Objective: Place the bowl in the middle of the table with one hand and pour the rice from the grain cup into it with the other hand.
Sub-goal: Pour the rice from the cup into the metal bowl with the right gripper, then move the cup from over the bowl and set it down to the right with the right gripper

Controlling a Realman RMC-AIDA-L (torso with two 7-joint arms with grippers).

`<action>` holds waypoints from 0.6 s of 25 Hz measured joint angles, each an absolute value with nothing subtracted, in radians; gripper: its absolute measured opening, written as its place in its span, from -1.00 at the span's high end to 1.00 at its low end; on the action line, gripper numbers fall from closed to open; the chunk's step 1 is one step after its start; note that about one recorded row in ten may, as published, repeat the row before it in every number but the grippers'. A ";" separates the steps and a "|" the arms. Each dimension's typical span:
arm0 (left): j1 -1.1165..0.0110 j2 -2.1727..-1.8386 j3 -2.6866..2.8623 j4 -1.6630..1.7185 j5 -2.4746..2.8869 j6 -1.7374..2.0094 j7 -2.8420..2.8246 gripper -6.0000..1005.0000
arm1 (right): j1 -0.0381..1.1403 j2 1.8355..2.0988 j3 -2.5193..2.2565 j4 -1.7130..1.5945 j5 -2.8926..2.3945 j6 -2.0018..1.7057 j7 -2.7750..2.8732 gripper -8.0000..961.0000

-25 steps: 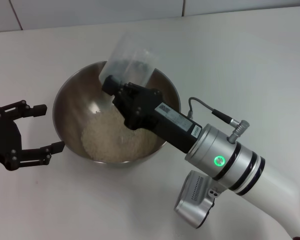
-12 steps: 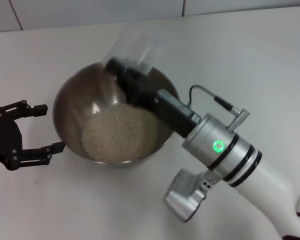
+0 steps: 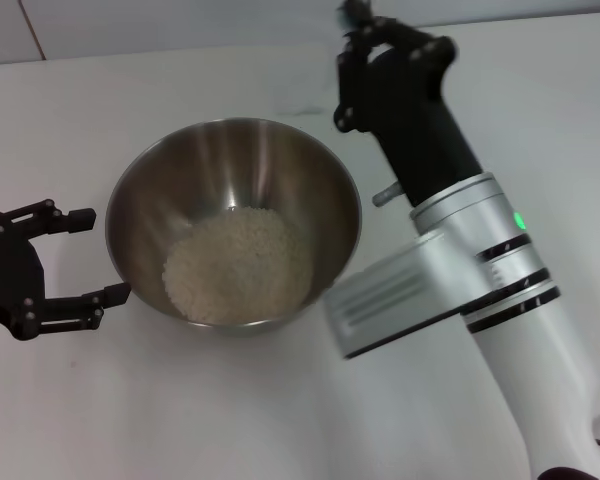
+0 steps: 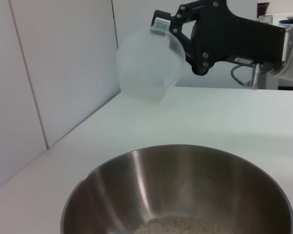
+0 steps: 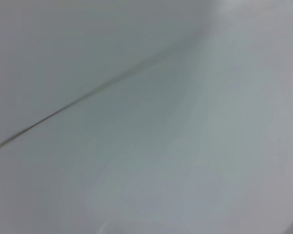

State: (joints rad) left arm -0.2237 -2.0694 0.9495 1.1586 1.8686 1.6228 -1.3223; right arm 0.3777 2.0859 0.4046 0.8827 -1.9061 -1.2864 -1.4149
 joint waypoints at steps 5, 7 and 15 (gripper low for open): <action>-0.224 -2.069 0.950 1.159 1.868 1.621 -1.322 -0.73 | 0.346 2.078 0.466 0.829 -1.933 -1.297 -0.871 0.95; -0.224 -2.069 0.949 1.159 1.868 1.621 -1.322 -0.73 | 0.341 2.081 0.508 0.746 -1.936 -1.333 -0.660 0.95; -0.225 -2.070 0.949 1.152 1.866 1.621 -1.320 -0.73 | 0.388 2.091 0.568 0.454 -1.925 -1.278 -0.254 0.95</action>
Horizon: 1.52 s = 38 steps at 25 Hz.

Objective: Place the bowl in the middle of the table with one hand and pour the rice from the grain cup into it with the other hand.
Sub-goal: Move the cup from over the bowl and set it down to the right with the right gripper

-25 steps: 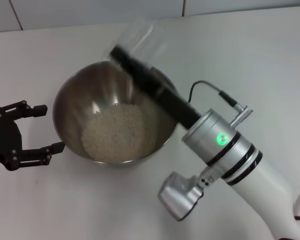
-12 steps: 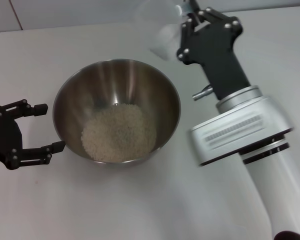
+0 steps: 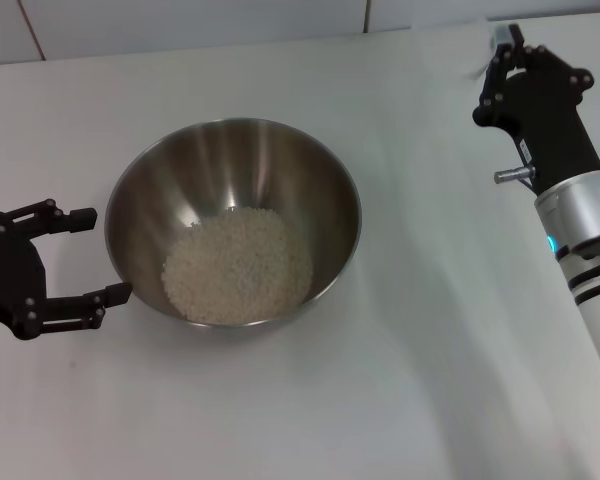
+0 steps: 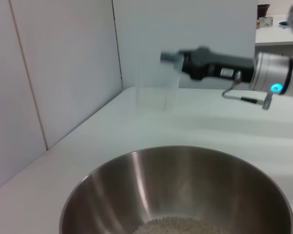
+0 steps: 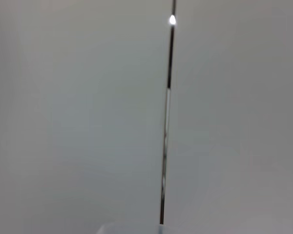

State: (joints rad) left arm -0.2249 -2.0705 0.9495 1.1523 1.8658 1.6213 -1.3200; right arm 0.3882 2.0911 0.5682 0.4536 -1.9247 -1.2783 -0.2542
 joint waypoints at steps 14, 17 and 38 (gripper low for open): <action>-0.227 -2.071 0.984 1.149 1.867 1.602 -1.320 -0.73 | 0.511 2.086 0.477 0.322 -1.935 -0.979 -0.174 0.95; -0.227 -2.071 0.988 1.151 1.868 1.600 -1.321 -0.73 | 0.522 2.086 0.474 0.321 -1.935 -0.944 -0.173 0.95; -0.226 -2.069 0.991 1.149 1.870 1.598 -1.322 -0.73 | 0.450 2.083 0.430 0.360 -1.935 -0.909 -0.171 0.21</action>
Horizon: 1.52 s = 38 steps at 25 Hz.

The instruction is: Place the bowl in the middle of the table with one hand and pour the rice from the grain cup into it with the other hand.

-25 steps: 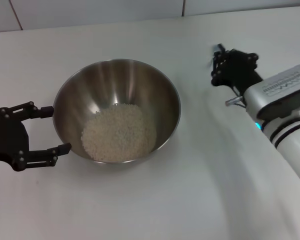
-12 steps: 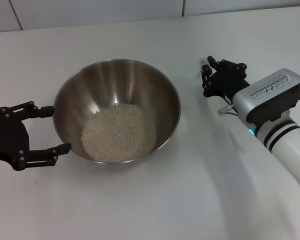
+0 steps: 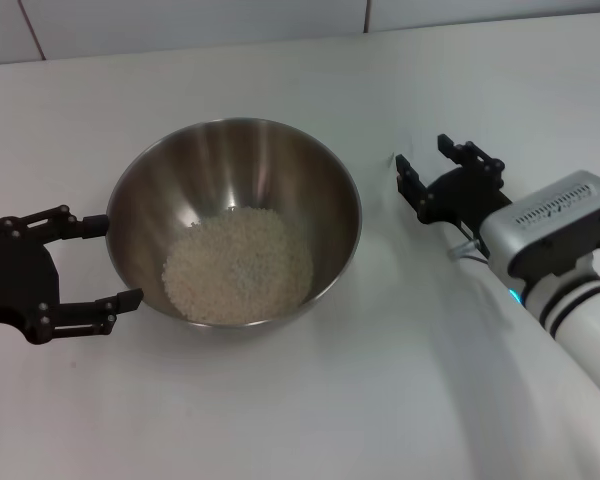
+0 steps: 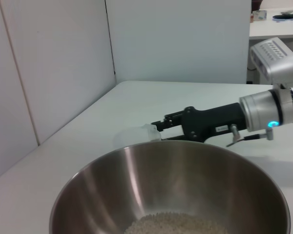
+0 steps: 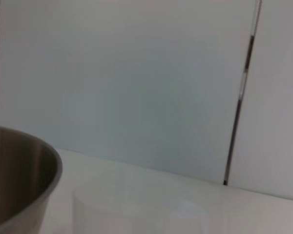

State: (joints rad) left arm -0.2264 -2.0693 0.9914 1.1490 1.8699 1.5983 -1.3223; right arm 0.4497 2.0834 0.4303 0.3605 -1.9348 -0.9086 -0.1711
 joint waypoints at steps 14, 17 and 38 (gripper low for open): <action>-0.218 -2.069 0.991 1.156 1.870 1.599 -1.322 -0.73 | 0.230 2.007 0.412 0.485 -2.026 -1.222 -0.048 -0.74; -0.218 -2.068 0.991 1.157 1.870 1.599 -1.322 -0.73 | 0.198 1.965 0.421 0.462 -2.139 -1.410 0.051 -0.74; -0.232 -2.068 0.991 1.156 1.870 1.600 -1.321 -0.73 | 0.775 2.077 0.020 -0.818 -2.534 -1.847 1.149 -0.73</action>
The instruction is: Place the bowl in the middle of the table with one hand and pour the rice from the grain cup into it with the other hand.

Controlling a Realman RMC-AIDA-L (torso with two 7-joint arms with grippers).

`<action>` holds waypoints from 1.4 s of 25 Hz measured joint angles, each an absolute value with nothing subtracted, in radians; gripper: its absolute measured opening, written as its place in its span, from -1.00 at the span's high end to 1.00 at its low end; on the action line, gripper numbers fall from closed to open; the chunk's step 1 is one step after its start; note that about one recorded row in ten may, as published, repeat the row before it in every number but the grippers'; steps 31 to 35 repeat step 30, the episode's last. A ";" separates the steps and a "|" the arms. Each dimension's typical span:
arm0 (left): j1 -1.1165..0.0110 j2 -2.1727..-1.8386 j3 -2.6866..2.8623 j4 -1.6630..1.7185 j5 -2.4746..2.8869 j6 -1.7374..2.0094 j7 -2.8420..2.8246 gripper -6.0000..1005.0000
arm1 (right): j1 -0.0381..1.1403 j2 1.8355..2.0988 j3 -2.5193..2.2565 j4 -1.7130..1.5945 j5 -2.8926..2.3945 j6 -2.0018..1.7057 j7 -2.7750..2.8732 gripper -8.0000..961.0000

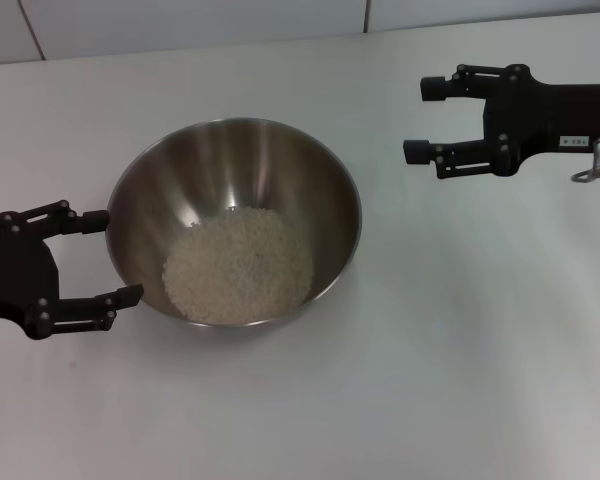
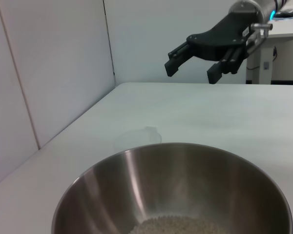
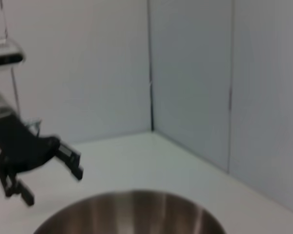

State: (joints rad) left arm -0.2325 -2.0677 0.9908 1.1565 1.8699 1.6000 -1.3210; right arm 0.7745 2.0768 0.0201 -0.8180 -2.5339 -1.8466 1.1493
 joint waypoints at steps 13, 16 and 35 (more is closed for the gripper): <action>-0.244 -2.067 0.991 1.157 1.870 1.600 -1.323 -0.73 | 0.643 2.080 -0.601 -1.058 -2.284 -1.776 1.525 -0.73; -0.244 -2.067 0.991 1.157 1.870 1.601 -1.323 -0.73 | 0.642 2.080 -0.640 -1.061 -2.285 -1.758 1.540 -0.73; -0.240 -2.066 0.991 1.169 1.870 1.606 -1.335 -0.73 | 0.634 2.081 -0.721 -1.049 -2.287 -1.694 1.566 -0.73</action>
